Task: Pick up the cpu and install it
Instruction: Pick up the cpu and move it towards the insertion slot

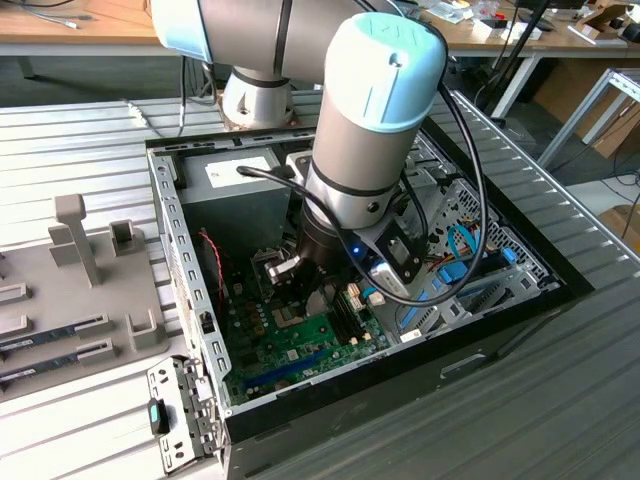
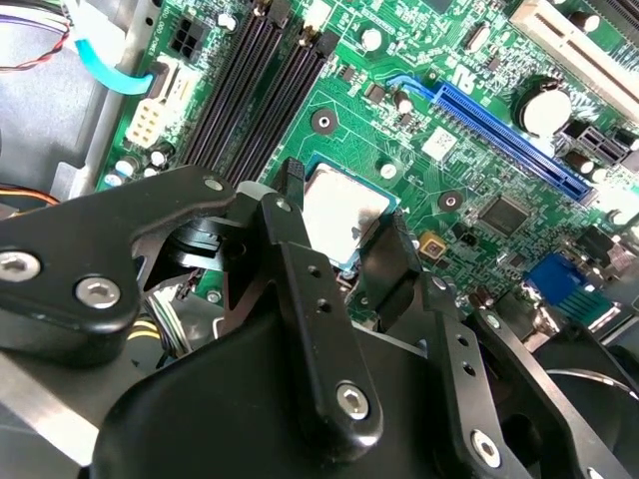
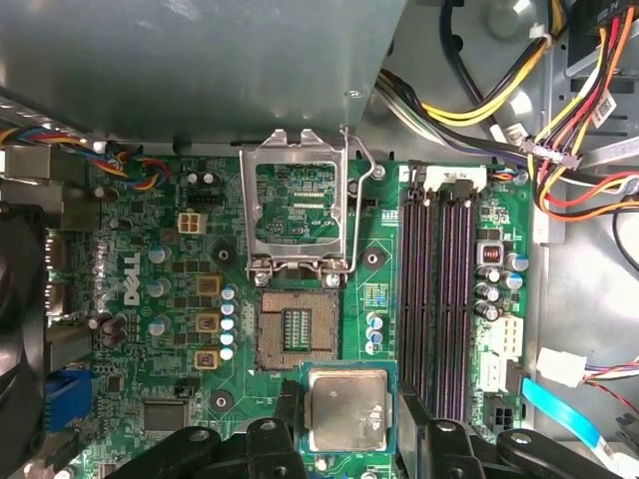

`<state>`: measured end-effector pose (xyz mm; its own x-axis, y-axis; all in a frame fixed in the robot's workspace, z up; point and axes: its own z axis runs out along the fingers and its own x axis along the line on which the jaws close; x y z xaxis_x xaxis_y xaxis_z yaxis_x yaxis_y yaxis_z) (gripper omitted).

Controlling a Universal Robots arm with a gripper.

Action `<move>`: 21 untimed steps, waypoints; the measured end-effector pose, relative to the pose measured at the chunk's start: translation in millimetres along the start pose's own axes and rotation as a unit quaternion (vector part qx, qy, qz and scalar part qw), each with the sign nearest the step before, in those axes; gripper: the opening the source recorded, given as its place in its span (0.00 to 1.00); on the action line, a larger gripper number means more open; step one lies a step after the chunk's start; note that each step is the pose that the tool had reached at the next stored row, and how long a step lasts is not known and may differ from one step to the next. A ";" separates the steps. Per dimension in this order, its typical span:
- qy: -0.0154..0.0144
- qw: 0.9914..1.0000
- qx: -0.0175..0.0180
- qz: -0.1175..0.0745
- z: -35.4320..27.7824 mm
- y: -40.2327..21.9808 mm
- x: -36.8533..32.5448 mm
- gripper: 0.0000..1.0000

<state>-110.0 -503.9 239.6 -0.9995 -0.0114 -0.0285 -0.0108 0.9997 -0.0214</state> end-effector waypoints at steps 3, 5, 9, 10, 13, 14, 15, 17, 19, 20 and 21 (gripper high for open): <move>0.000 1.000 0.000 0.000 2.0 0.1 0.0 0.47; 0.000 1.000 0.000 0.000 3.2 0.1 0.1 0.47; 0.000 1.000 0.000 0.000 5.7 0.1 0.2 0.47; 0.000 1.000 0.000 0.000 6.1 0.1 0.2 0.47; 0.000 1.000 0.000 0.000 7.6 0.2 0.2 0.47; 0.000 1.000 0.000 0.000 8.3 0.2 0.2 0.47; 0.000 1.000 0.000 0.000 9.0 0.2 0.3 0.47; 0.000 1.000 0.000 0.000 18.4 0.4 0.5 0.47; 0.000 1.000 0.000 0.000 23.7 0.6 0.7 0.47; 0.000 1.000 0.000 0.000 24.2 4.3 0.7 0.47; 0.000 1.000 0.000 0.000 24.2 6.1 1.0 0.47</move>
<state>-110.3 -498.2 215.3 -0.9995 -0.0114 -0.0285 -0.0107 0.9997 -0.0214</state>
